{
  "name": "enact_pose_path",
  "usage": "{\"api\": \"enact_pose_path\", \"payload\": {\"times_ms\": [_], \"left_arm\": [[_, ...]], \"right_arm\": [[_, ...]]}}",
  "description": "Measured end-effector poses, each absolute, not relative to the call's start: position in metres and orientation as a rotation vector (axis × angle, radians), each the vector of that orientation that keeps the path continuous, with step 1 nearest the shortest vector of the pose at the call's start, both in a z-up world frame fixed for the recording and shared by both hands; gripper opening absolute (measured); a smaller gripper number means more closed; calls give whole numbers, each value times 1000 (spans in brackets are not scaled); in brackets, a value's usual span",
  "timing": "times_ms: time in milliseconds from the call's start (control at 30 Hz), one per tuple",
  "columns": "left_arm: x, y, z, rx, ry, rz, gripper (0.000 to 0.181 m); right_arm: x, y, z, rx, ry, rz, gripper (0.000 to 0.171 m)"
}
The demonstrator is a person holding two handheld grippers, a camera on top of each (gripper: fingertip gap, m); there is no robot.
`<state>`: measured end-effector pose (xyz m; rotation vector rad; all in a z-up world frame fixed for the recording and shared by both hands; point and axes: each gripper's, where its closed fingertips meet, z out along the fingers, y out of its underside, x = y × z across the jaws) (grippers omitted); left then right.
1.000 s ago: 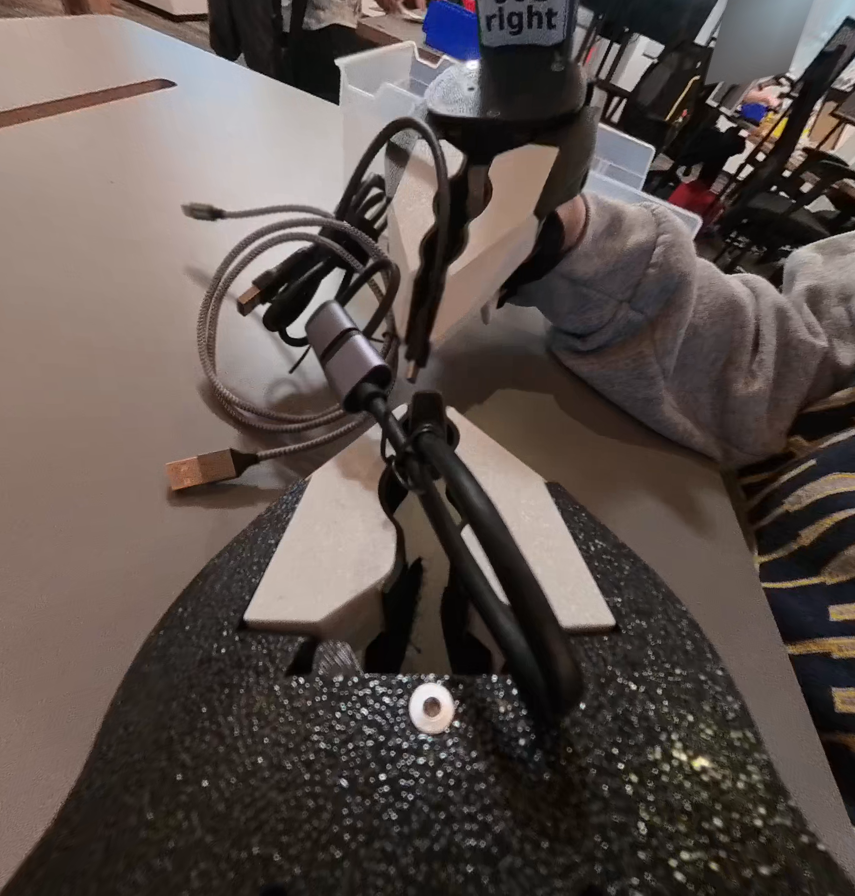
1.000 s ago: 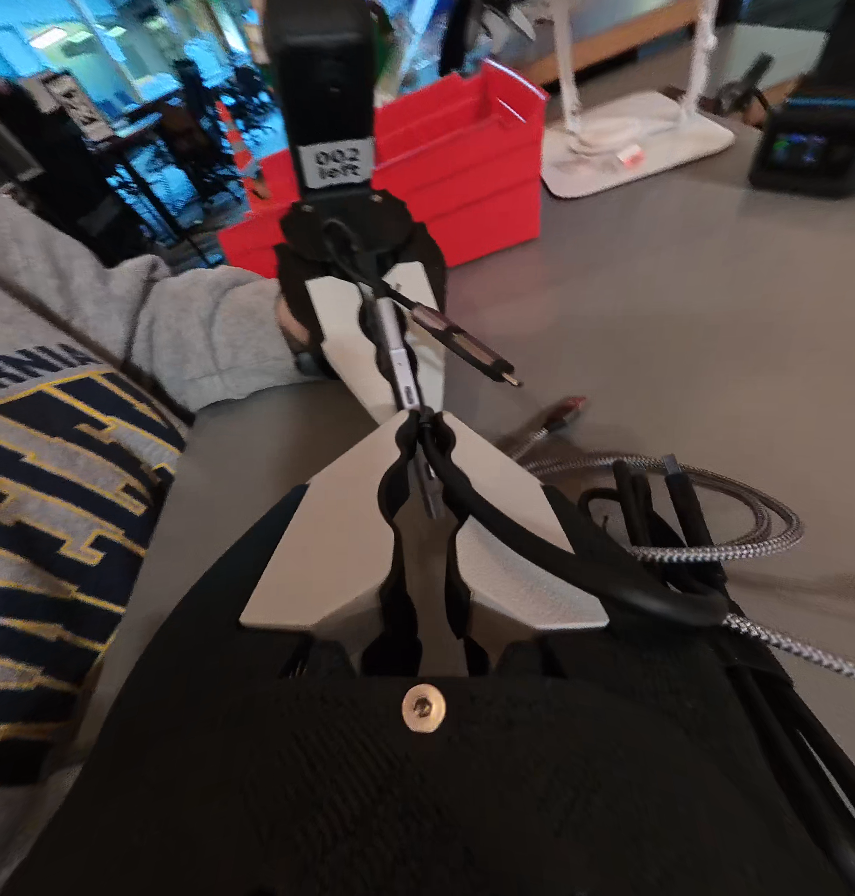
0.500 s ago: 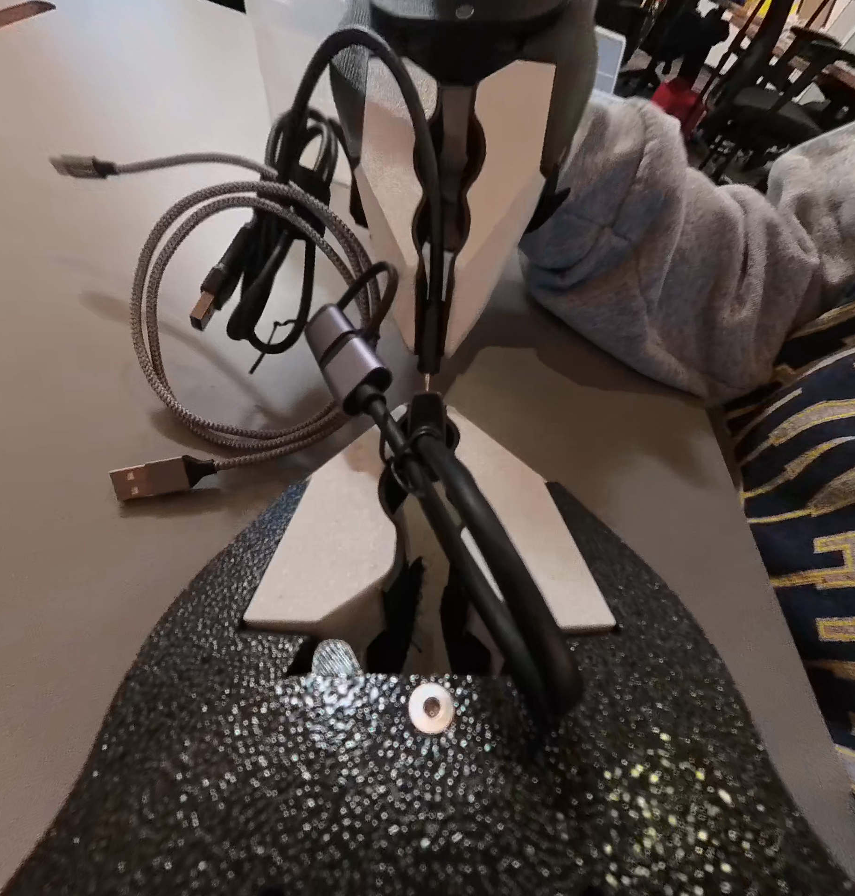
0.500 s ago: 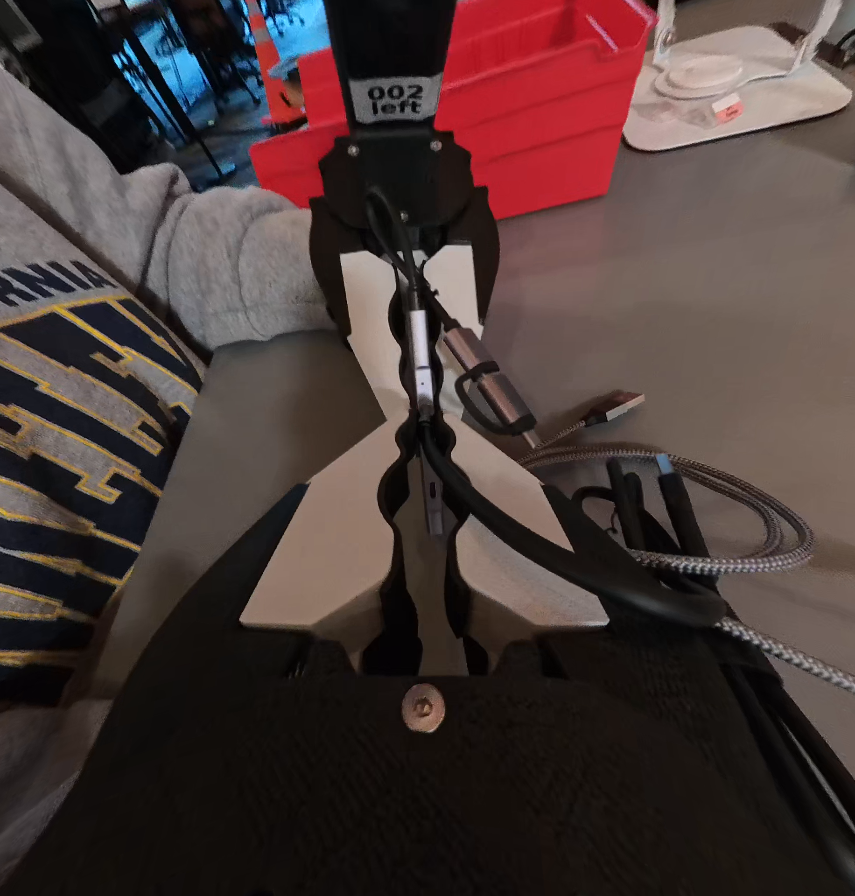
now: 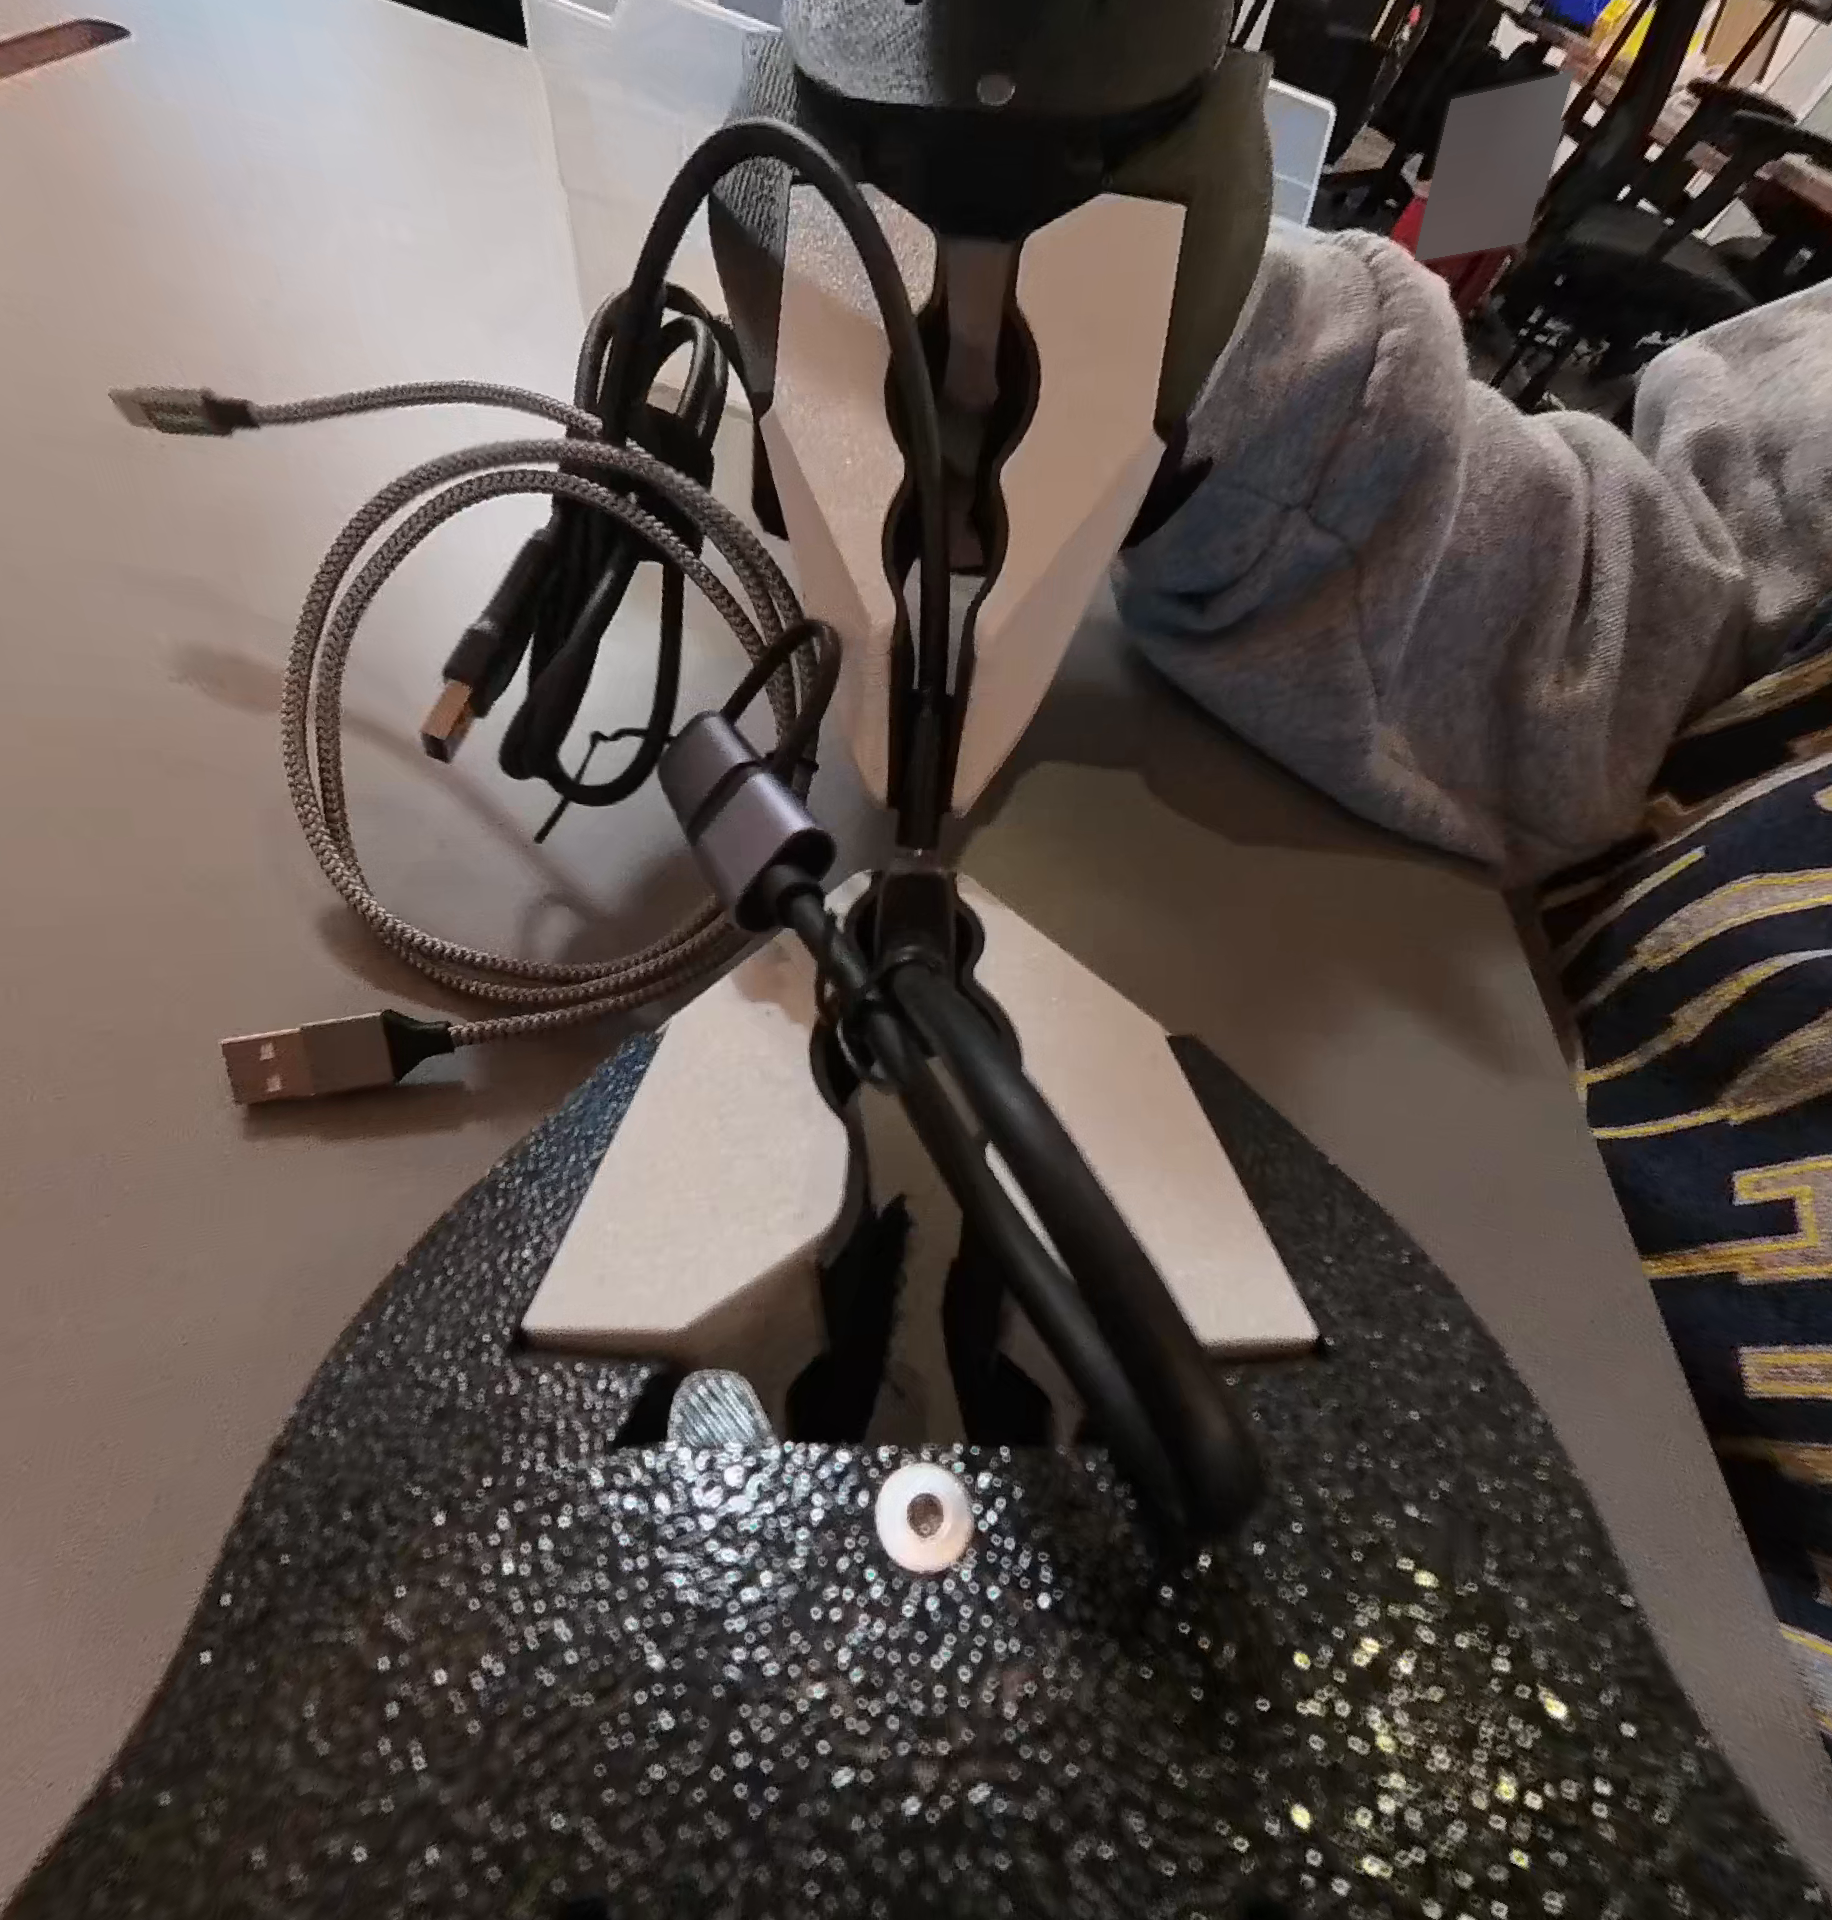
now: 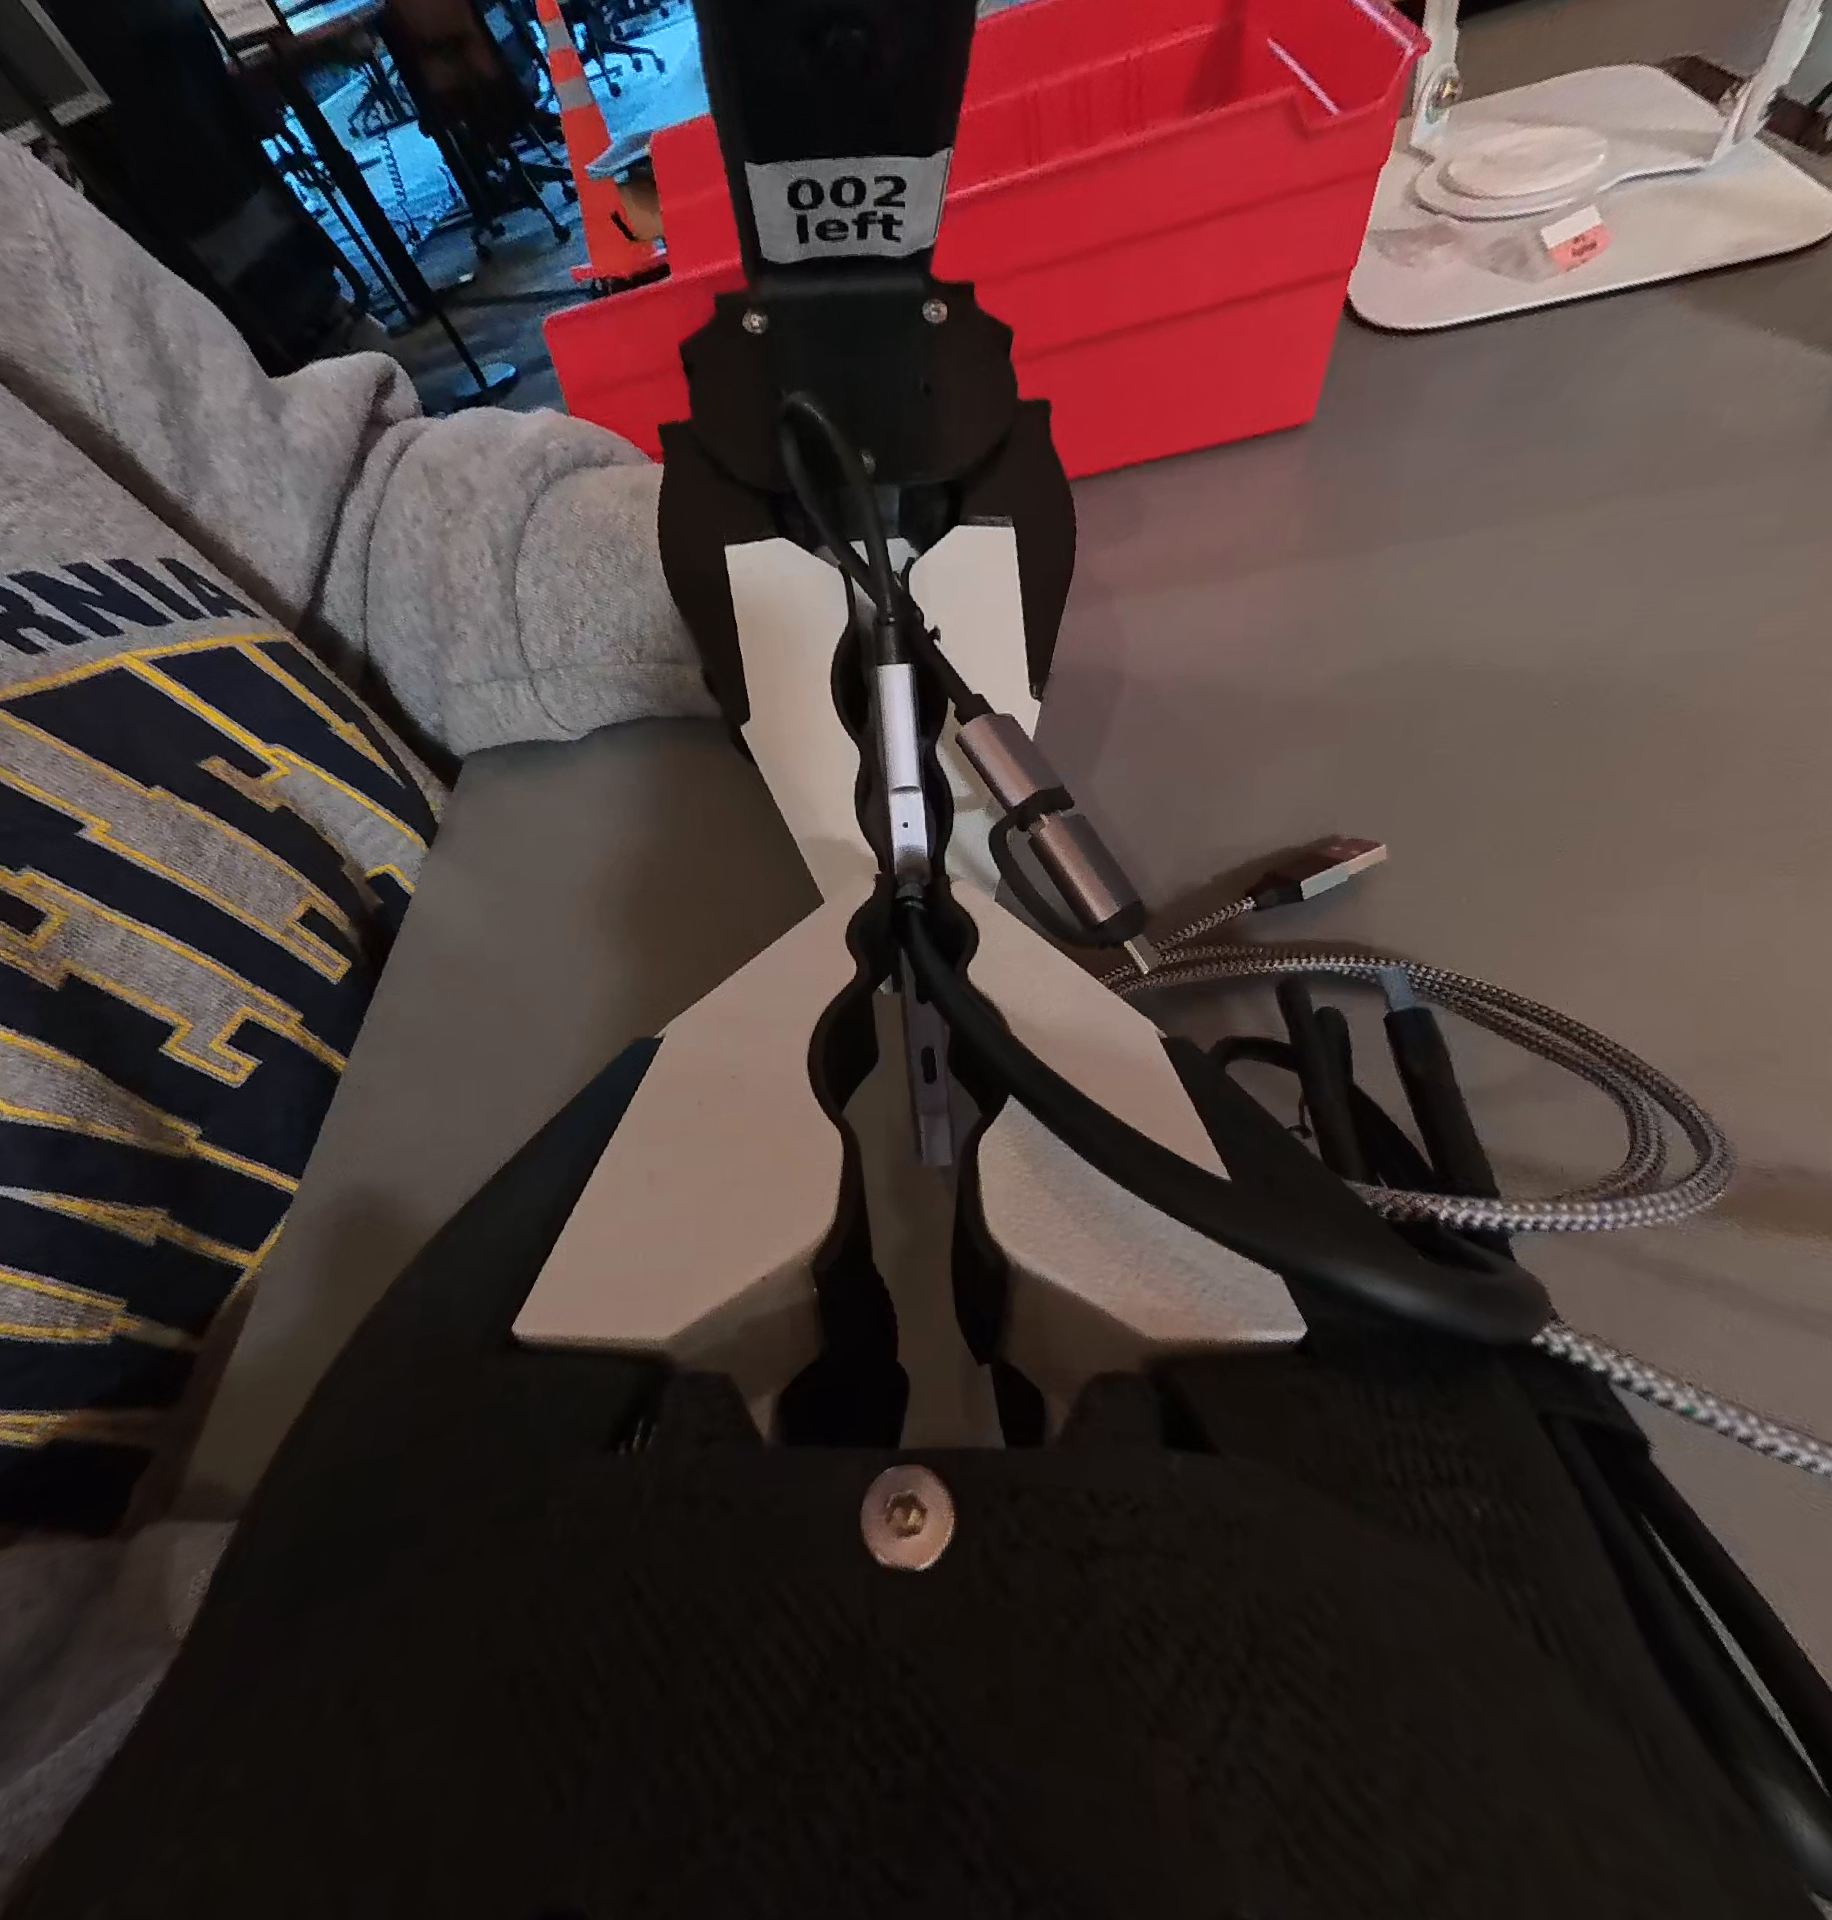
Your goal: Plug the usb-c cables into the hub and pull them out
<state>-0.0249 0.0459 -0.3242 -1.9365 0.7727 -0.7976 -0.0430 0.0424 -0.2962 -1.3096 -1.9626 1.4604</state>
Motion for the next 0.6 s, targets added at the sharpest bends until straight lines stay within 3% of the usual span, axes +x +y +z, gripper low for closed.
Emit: {"api": "enact_pose_path", "payload": {"times_ms": [167,300,600], "left_arm": [[-26,48,-320,-1921,763,-787,6],[-39,56,-299,-1841,679,-728,8],[-93,75,-276,-1766,339,-654,7]], "right_arm": [[-45,44,-290,-1306,-1929,1464,6],[-47,45,-280,-1182,-1900,1416,38],[-38,109,-226,-1228,-1376,1529,45]]}}
